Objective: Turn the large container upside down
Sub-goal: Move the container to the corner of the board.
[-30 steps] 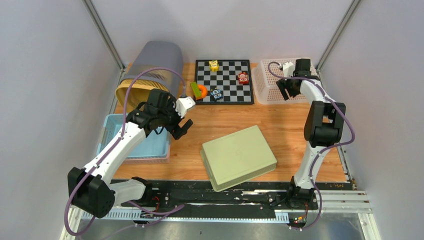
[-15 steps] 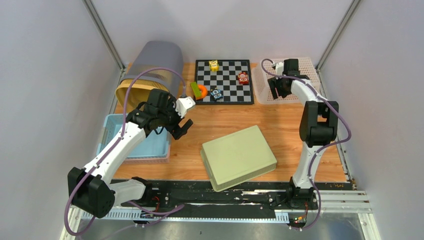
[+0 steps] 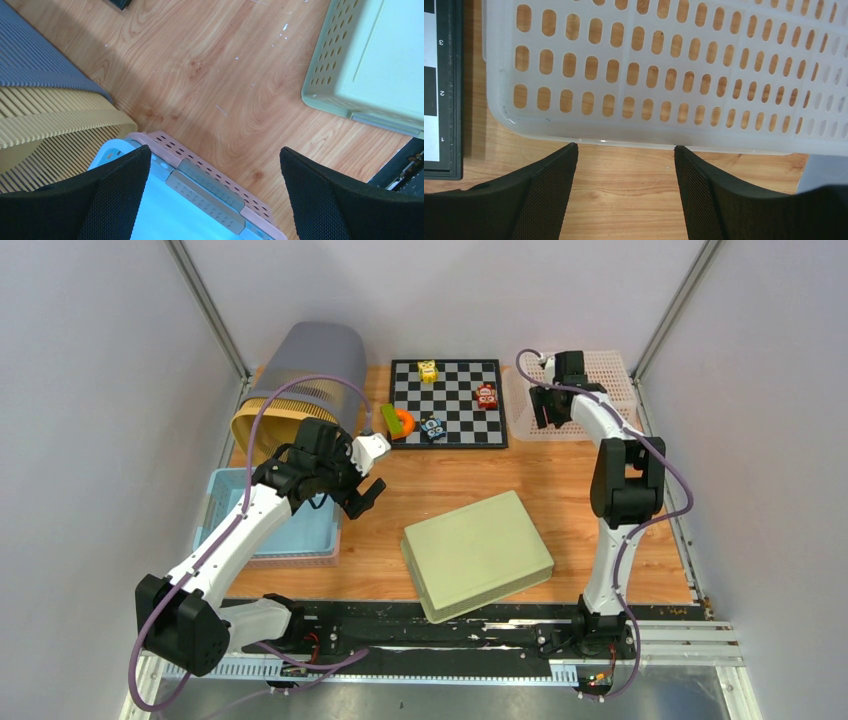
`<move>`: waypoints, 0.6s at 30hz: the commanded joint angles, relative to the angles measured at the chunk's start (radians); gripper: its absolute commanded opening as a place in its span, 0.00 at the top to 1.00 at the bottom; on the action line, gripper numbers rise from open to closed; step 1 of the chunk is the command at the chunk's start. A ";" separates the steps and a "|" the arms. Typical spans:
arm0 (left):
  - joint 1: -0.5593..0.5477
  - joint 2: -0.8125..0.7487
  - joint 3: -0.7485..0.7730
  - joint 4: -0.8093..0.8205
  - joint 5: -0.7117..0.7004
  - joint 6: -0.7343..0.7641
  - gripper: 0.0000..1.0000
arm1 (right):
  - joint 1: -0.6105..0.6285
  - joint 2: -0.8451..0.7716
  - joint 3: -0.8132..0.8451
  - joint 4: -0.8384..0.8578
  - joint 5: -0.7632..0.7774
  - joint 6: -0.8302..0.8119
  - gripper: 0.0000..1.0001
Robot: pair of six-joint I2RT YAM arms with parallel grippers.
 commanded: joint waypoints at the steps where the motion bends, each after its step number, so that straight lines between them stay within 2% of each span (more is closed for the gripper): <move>1: -0.002 -0.016 -0.011 0.017 -0.004 0.011 0.00 | 0.020 0.019 0.022 -0.014 0.018 0.014 0.27; 6: -0.002 -0.012 -0.011 0.017 -0.003 0.014 0.00 | 0.028 -0.050 -0.028 -0.037 -0.045 -0.017 0.27; 13: -0.003 -0.013 -0.010 0.013 0.001 0.015 0.00 | 0.061 -0.338 -0.214 -0.115 -0.300 -0.126 0.27; 18: -0.003 -0.016 -0.008 0.009 0.011 0.019 0.00 | 0.116 -0.533 -0.359 -0.201 -0.502 -0.263 0.27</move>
